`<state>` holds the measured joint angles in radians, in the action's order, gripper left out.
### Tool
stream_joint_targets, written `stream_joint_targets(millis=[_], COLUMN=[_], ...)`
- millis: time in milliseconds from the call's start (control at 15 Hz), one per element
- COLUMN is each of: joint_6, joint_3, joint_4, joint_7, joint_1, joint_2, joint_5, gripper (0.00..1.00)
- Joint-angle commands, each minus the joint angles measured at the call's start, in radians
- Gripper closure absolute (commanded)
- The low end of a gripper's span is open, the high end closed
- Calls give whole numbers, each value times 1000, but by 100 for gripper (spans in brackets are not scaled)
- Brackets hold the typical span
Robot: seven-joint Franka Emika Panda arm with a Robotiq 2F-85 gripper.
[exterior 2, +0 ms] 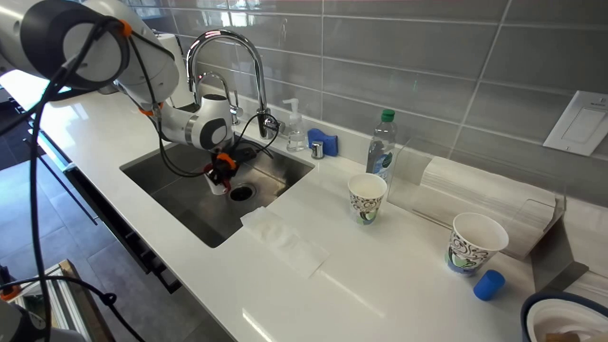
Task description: Move the mug to the right side of the sink
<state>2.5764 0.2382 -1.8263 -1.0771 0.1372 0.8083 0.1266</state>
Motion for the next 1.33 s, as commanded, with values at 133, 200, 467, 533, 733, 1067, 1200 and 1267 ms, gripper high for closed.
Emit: stream_joint_targets(millis=[133,200,467,533,733,1067,1200,1267], joint_6=[-29,-31,-33,-31,-24,-26,-40,-42], joint_3=[-10,-6,4,7,5,-18,-24,-22], joint_4=[23,23,22,21,18,9,9,10], joint_7=[38,34,26,24,25,36,38,35], joint_1=[11,8,-3,-5,-4,11,13,9], joint_2=[6,6,4,4,0,-20,-23,-22], joint_5=[35,32,23,22,23,47,58,60], gripper=[98,67,45,39,17,0,0,0])
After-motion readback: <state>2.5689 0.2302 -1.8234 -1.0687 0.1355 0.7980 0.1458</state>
